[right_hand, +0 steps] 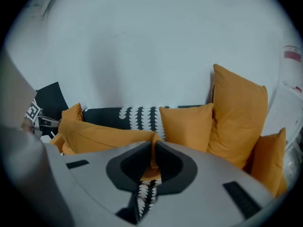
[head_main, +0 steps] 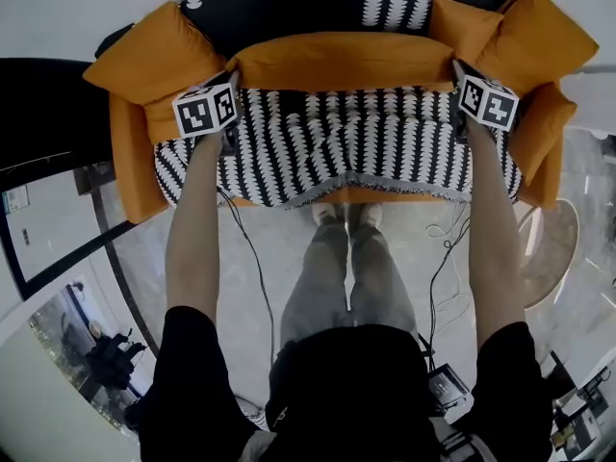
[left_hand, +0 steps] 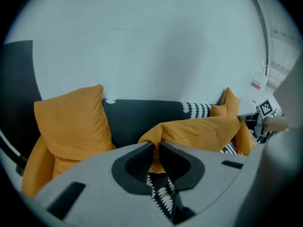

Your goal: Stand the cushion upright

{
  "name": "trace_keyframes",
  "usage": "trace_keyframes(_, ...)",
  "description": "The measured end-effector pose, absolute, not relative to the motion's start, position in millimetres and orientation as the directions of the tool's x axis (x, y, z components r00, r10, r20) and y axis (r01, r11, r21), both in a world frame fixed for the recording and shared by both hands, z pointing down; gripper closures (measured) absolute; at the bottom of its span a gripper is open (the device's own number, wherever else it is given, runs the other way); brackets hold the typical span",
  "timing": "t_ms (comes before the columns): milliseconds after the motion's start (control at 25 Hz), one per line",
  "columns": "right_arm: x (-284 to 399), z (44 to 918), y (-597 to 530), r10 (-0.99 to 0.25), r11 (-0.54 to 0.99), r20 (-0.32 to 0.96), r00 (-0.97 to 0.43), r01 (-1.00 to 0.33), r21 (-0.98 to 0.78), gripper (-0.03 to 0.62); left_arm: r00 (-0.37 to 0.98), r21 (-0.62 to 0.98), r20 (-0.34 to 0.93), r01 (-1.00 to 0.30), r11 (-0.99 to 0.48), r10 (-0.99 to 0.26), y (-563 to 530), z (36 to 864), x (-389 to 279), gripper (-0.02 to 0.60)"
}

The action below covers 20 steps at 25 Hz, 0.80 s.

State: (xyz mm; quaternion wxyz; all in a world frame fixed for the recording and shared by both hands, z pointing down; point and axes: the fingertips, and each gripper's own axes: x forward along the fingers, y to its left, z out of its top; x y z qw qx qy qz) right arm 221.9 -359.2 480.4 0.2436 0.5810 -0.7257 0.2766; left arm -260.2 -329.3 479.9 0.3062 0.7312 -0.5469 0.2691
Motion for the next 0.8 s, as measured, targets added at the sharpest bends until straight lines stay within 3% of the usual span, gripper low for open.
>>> trace_keyframes(280, 228, 426, -397, -0.773, 0.106, 0.626, -0.107, -0.994, -0.04, 0.53, 0.213, 0.172, 0.724, -0.977, -0.128, -0.656, -362, 445, -286, 0.511)
trace_keyframes(480, 210, 386, -377, -0.8, 0.17, 0.568, -0.195, -0.981, -0.098, 0.53, 0.167, 0.136, 0.659, -0.985, -0.103, -0.734, -354, 393, -288, 0.511)
trace_keyframes(800, 151, 305, -308, -0.851, 0.283, 0.387, -0.354, -0.931, -0.229, 0.563, 0.257, 0.221, 0.421, -0.959, -0.176, -0.87, -307, 283, -215, 0.557)
